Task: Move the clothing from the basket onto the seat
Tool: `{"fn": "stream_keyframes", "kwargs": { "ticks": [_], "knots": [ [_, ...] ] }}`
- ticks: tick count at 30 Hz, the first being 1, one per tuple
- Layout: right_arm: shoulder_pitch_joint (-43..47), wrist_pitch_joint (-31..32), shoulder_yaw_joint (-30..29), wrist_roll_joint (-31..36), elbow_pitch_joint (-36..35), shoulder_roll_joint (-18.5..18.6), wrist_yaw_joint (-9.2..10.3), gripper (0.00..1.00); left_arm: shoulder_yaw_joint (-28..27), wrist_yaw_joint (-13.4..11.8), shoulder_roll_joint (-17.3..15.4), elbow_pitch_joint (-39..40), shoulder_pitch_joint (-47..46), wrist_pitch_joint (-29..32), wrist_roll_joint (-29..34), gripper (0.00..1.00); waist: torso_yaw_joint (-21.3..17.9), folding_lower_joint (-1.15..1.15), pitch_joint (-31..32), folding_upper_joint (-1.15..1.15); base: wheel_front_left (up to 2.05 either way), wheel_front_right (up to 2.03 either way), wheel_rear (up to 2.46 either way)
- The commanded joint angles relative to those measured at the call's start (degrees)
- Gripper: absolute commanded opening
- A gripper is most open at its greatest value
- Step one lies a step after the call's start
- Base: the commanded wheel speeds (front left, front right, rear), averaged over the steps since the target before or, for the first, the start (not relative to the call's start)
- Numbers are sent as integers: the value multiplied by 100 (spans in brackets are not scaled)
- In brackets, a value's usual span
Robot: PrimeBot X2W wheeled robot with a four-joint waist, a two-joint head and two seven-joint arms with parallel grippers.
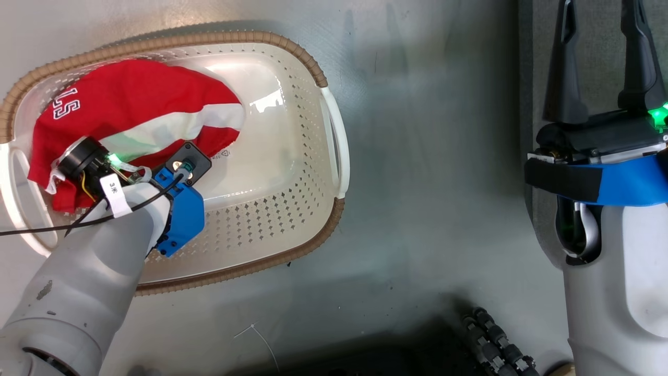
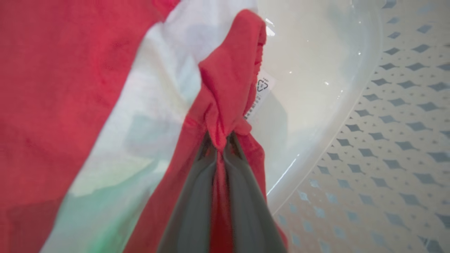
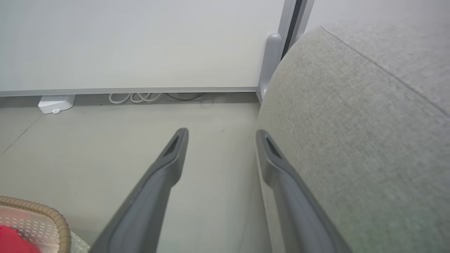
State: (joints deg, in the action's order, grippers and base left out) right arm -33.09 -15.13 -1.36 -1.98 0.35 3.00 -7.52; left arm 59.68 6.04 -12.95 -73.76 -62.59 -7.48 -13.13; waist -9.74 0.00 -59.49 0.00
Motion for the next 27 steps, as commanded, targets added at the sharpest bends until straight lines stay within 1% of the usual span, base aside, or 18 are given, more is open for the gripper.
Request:
{"fn": "stream_keyframes", "kwargs": {
  "ticks": [1, 11, 21, 27],
  "knots": [
    [-90, -3, -14, -31, 6, -21, 5, 100, 28, 8, 3, -16, 10, -42, -20, 0, 11, 0, 36, 0, 0, 0, 0],
    [45, -3, -24, -98, 133, -20, 6, 100, 135, 74, 193, -17, 171, -335, -105, 0, 102, 0, 479, 0, 0, 0, 0],
    [196, -3, -33, -139, 317, -19, 6, 100, 142, 118, 516, 3, 452, -640, -346, 0, 231, 0, 1152, 0, 0, 0, 0],
    [375, -2, -67, -92, 447, -17, 5, 100, 81, 134, 667, 165, 651, -744, -546, 0, 350, 0, 1631, 0, 0, 0, 0]
  ]
}}
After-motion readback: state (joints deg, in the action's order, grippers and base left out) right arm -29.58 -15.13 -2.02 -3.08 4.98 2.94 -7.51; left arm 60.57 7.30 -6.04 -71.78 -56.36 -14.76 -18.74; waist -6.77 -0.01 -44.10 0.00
